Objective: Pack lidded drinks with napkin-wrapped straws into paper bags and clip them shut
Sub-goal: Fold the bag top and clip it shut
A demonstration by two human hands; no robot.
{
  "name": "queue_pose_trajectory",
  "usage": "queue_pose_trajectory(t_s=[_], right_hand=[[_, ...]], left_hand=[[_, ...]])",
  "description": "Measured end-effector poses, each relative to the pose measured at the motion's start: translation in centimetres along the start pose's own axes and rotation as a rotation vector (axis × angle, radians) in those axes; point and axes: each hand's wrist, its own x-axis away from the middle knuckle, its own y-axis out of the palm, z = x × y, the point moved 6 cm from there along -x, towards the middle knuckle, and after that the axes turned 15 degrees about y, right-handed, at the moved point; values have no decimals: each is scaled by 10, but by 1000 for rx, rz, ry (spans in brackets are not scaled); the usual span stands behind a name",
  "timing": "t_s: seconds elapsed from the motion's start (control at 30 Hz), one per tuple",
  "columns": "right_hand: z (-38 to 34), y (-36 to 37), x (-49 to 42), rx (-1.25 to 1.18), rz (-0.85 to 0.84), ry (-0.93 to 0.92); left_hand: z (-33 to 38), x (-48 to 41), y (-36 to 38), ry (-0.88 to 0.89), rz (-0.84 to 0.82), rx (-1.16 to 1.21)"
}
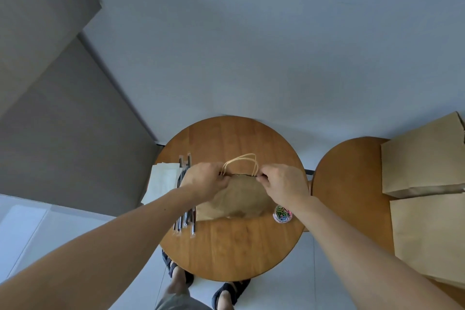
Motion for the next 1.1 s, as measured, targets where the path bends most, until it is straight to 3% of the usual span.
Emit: queue_pose_trajectory(t_s=[0.23, 0.47, 0.67, 0.77, 0.83, 0.9, 1.1], right_hand=[[-1, -3, 4, -60, 133, -104], [-2, -11, -6, -114, 281, -190], [10, -6, -13, -137, 219, -167], [39, -14, -10, -387, 359, -25], [71, -5, -1, -530, 399, 200], [92, 25, 10, -482, 266, 371], [128, 129, 30, -2, -315, 501]], left_hand=[[-9, 4, 2, 19, 139, 148], [-12, 3, -2, 83, 228, 90], [-12, -12, 15, 41, 102, 108], [-13, -18, 17, 12, 84, 107], [-16, -20, 17, -4, 106, 148], [-17, -22, 16, -23, 142, 192], [-15, -24, 25, -40, 201, 279]])
